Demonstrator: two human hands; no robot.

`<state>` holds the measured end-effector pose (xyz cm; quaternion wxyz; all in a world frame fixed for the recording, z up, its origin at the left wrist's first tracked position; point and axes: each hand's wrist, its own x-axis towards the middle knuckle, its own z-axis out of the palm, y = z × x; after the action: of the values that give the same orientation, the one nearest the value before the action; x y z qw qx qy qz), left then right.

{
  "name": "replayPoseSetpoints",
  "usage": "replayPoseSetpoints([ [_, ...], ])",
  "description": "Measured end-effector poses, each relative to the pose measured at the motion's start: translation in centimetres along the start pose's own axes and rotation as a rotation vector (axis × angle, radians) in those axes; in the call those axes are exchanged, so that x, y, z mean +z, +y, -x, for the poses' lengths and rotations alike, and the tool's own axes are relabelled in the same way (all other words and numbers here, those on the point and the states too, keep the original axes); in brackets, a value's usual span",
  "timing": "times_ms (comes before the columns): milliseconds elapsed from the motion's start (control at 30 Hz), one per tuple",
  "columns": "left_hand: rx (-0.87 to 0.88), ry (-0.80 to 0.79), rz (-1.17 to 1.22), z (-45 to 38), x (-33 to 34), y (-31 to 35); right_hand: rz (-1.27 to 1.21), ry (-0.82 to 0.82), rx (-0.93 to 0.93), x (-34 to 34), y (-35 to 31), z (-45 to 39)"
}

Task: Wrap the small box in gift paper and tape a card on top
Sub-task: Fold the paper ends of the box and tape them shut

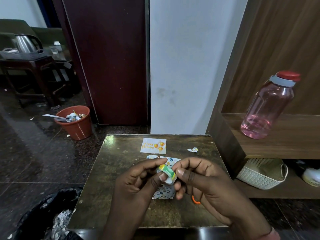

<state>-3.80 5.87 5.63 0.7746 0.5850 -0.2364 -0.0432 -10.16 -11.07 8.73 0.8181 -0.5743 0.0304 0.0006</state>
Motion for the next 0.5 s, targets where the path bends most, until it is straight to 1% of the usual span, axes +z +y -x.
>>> replayPoseSetpoints([
  [167,-0.007,-0.007,-0.04,0.1,-0.1,0.2,0.054,-0.003,0.005,0.0,-0.3,0.2],
  [333,-0.042,0.062,-0.029,0.0,-0.1,0.5,0.143,0.056,-0.098,0.4,-0.5,0.3],
  [400,-0.058,0.041,0.005,0.0,-0.1,0.6,0.209,0.059,-0.146,0.6,-0.3,0.1],
  [500,-0.137,-0.035,0.076,0.1,-0.3,0.7,0.324,0.055,-0.211,1.2,0.1,0.0],
])
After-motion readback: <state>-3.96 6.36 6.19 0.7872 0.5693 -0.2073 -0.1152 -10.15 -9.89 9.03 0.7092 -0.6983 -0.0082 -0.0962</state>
